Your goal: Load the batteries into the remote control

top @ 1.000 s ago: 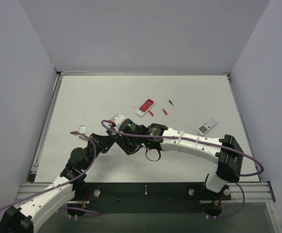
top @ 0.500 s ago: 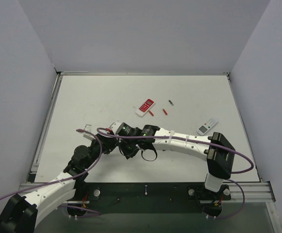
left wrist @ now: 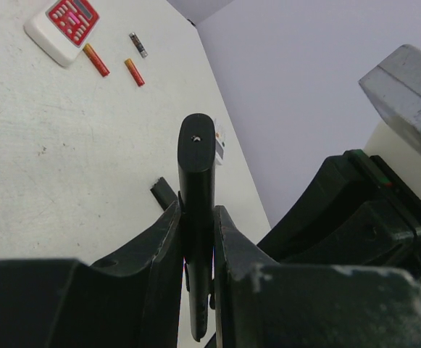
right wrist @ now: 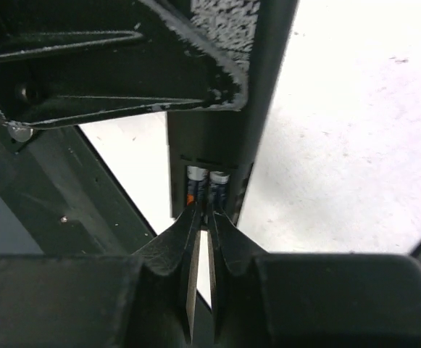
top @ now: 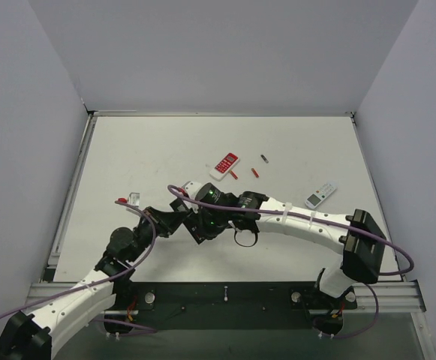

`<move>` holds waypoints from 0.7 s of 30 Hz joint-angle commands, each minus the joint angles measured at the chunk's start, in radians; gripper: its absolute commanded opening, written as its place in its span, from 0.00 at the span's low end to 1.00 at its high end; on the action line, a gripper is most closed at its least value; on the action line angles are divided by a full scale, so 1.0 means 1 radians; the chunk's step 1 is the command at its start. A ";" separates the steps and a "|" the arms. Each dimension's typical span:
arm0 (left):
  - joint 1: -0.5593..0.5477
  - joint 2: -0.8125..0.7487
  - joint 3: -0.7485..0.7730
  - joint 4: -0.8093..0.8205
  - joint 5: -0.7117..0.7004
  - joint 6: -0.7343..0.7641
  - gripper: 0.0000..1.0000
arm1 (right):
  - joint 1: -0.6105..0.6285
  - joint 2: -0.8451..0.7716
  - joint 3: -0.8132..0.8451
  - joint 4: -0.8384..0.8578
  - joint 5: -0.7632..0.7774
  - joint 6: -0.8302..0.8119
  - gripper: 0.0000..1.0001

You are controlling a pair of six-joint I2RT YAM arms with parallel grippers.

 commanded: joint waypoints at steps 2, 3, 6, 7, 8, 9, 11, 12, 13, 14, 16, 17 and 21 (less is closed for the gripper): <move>-0.018 -0.012 0.042 -0.050 -0.013 0.049 0.00 | -0.022 -0.118 -0.022 -0.015 0.093 0.006 0.11; -0.018 -0.004 0.037 -0.064 -0.025 0.057 0.00 | -0.022 -0.135 -0.022 -0.032 0.110 0.005 0.13; -0.018 0.034 0.016 -0.072 -0.064 0.071 0.00 | -0.035 -0.208 -0.044 -0.058 0.141 0.014 0.20; -0.018 0.045 0.011 -0.069 -0.068 0.072 0.00 | -0.042 -0.246 -0.052 -0.064 0.148 0.019 0.26; -0.018 0.066 0.002 -0.062 -0.073 0.069 0.00 | -0.050 -0.265 -0.061 -0.070 0.158 0.034 0.29; -0.018 0.074 -0.003 -0.038 -0.079 0.059 0.00 | -0.059 -0.280 -0.078 -0.092 0.164 0.043 0.32; -0.018 0.096 -0.010 -0.010 -0.079 0.046 0.00 | -0.111 -0.314 -0.107 -0.116 0.205 0.084 0.43; -0.018 0.097 -0.009 0.003 -0.081 0.039 0.00 | -0.134 -0.323 -0.125 -0.133 0.216 0.100 0.47; -0.018 0.100 -0.010 0.005 -0.079 0.034 0.00 | -0.189 -0.337 -0.169 -0.142 0.210 0.114 0.55; -0.016 0.099 -0.010 0.005 -0.079 0.030 0.00 | -0.224 -0.343 -0.189 -0.153 0.196 0.146 0.58; -0.015 0.093 -0.041 0.004 -0.081 0.008 0.00 | -0.325 -0.353 -0.261 -0.155 0.141 0.166 0.64; -0.015 0.081 -0.046 -0.001 -0.103 -0.001 0.00 | -0.352 -0.350 -0.286 -0.156 0.135 0.174 0.64; -0.009 0.039 -0.066 -0.022 -0.114 -0.044 0.00 | -0.441 -0.285 -0.346 -0.156 0.128 0.158 0.67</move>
